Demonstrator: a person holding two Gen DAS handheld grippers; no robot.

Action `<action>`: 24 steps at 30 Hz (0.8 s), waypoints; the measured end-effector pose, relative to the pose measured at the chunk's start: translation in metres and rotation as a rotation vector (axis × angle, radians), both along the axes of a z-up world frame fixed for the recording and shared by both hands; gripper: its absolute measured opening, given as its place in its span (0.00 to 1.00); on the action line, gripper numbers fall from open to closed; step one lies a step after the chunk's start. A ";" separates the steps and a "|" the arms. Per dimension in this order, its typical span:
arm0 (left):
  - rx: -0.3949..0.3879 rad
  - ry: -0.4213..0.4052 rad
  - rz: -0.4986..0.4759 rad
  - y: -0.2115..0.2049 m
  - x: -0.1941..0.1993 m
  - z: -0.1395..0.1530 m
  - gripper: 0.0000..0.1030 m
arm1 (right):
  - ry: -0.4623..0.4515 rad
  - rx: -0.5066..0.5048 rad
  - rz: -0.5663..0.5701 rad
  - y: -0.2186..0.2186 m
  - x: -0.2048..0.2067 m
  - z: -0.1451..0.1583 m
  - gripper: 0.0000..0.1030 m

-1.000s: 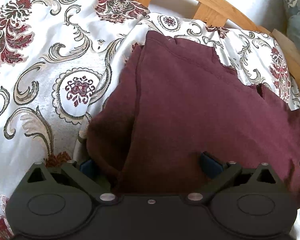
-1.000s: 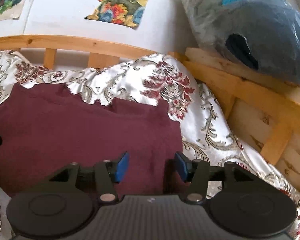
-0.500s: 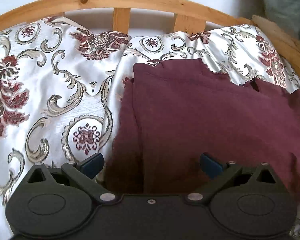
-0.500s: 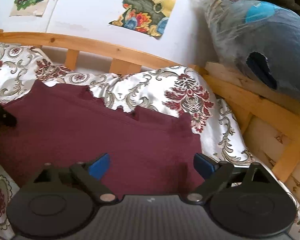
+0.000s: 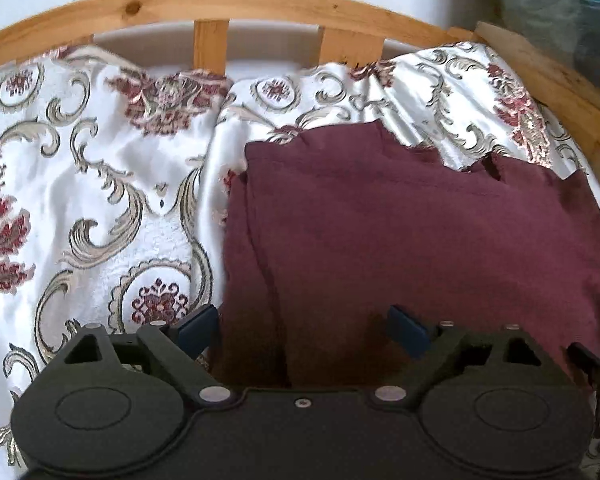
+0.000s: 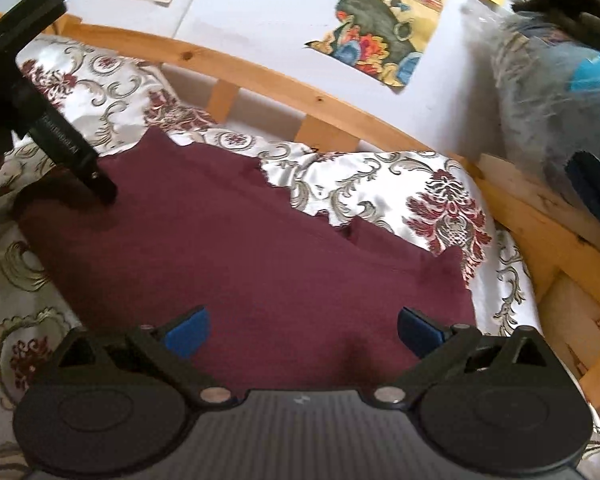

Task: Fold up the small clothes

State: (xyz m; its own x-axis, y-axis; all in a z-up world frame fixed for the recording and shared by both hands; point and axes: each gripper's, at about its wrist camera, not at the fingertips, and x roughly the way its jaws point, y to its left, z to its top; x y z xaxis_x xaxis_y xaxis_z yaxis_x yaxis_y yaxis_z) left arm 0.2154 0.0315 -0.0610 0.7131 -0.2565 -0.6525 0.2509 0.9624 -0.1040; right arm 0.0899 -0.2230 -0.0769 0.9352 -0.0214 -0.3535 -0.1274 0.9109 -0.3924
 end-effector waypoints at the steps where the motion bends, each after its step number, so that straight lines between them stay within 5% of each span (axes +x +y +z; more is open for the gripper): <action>1: -0.005 0.020 0.009 0.002 0.004 -0.002 0.88 | 0.001 0.000 -0.001 0.000 0.000 0.000 1.00; 6: -0.050 0.061 0.033 0.012 0.012 -0.006 0.82 | 0.022 0.026 -0.012 -0.003 0.002 -0.002 1.00; 13: -0.076 0.079 0.075 0.011 0.007 0.001 0.47 | 0.060 0.016 -0.019 -0.001 0.006 -0.008 1.00; 19: -0.021 0.149 0.133 -0.001 0.014 0.010 0.43 | 0.070 0.021 -0.022 -0.001 0.006 -0.008 1.00; 24: 0.023 0.176 0.146 -0.007 0.016 0.018 0.27 | 0.092 0.043 -0.032 -0.004 0.008 -0.006 1.00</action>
State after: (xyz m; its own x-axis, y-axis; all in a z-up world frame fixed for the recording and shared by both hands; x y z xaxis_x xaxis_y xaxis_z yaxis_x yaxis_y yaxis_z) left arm 0.2313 0.0248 -0.0427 0.6166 -0.1422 -0.7743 0.0884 0.9898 -0.1114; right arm 0.0979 -0.2266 -0.0833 0.8980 -0.0336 -0.4387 -0.1317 0.9308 -0.3411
